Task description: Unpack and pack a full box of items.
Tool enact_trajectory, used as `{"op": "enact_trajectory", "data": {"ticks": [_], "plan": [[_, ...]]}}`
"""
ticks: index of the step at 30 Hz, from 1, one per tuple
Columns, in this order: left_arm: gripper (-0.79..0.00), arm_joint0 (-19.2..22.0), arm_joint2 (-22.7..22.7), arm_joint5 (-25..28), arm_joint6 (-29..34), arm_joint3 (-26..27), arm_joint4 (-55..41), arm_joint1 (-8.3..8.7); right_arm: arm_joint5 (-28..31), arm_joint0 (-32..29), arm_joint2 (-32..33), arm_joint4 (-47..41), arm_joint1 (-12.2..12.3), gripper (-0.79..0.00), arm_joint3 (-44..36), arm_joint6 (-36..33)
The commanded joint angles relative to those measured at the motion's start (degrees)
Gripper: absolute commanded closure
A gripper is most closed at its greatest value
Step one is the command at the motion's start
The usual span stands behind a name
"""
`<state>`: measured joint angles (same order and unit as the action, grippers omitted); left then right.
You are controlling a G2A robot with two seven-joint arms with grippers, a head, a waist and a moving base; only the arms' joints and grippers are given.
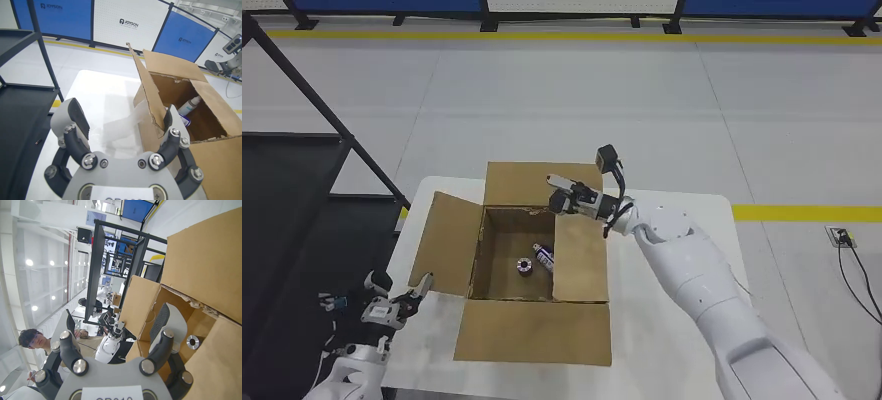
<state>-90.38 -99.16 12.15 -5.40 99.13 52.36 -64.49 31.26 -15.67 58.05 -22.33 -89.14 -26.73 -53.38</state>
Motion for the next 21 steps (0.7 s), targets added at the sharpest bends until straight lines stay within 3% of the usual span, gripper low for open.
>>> {"op": "enact_trajectory", "data": {"ticks": [1,12,16,21], "plan": [[-0.785,0.1,-0.7,-0.4,0.3,-0.9,-0.4,-0.01,0.3,-1.2,1.6,0.0,1.1,-0.785,-1.3,-0.3],[-0.785,0.9,-2.9,0.4,1.3,-3.7,0.2,0.1,-2.2,-9.1,8.5,1.4,5.5,-0.785,-13.2,-0.4],[-0.785,-1.3,-4.8,1.6,-0.4,1.0,0.4,0.12,-3.2,-12.1,10.3,2.4,6.6,-0.785,-17.5,0.4],[-0.785,-4.9,-6.1,2.1,-2.4,10.5,2.0,-0.03,-4.0,-15.8,12.7,3.5,7.8,-0.785,-22.3,1.8]]}}
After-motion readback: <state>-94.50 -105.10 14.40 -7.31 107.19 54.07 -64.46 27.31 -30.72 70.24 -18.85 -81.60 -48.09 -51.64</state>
